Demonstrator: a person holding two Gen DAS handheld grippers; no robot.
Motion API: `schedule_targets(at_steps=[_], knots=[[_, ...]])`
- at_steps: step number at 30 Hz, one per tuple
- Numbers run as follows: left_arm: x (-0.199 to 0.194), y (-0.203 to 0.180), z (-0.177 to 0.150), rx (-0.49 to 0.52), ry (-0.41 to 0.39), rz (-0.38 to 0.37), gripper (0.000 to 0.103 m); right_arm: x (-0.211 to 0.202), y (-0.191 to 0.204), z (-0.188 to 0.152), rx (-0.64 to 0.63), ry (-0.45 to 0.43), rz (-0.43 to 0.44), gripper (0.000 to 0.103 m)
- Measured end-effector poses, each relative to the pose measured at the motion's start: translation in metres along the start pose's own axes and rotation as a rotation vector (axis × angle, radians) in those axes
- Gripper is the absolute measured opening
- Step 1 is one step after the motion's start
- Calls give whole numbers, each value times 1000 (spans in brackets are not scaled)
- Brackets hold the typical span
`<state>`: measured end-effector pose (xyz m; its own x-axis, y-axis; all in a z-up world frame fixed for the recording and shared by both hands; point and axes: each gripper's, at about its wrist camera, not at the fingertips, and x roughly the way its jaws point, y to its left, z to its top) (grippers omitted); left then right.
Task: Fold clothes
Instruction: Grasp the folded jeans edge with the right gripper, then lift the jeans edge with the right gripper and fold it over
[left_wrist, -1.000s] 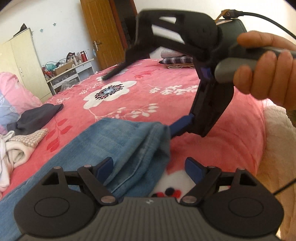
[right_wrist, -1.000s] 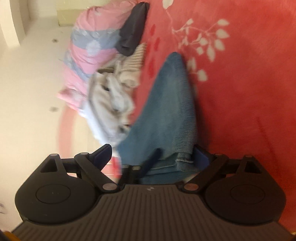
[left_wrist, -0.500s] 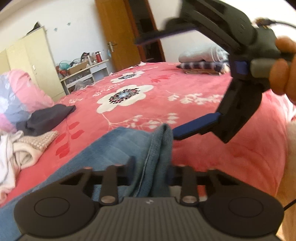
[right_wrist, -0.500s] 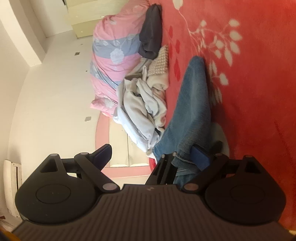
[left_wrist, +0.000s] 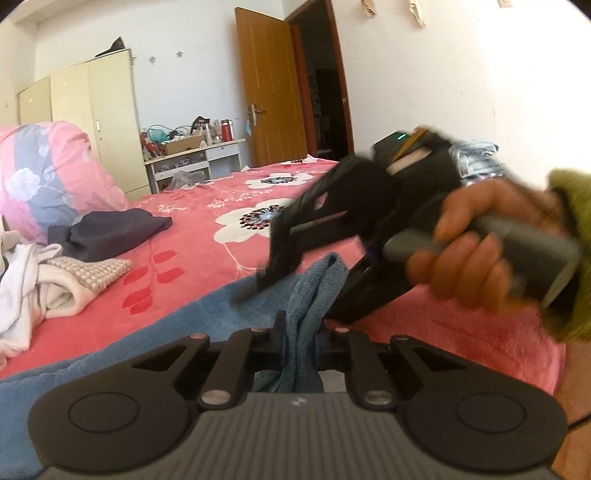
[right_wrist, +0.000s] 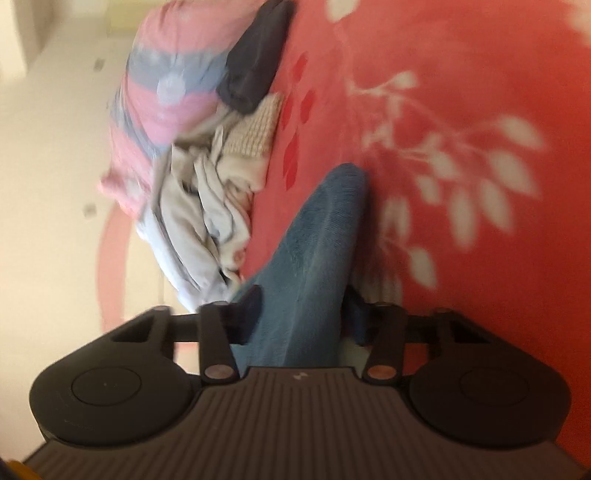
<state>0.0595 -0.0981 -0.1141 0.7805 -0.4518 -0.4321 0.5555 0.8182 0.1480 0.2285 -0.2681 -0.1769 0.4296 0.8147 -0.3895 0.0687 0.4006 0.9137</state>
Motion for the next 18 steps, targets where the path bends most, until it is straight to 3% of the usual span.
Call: schedule_targets(at_steps=[1,3,8,13,18], knots=[[1,-1,1,-6,2,8,12,6,1,0,-21,4,-15,16],[0,-3,5,-16,-4,11,12,8,0,2,-47,-1,1,11],[5,-17,26,-20,-19,0,12,-14,-9,5,-72,-42,102,9],[25,-53,52,2,-38,-76,12,-65,-22,20,-84,-106,140,9],[49,-113,78,32,-84,-231,12,-151,-46,33,-87,-215,111,9]])
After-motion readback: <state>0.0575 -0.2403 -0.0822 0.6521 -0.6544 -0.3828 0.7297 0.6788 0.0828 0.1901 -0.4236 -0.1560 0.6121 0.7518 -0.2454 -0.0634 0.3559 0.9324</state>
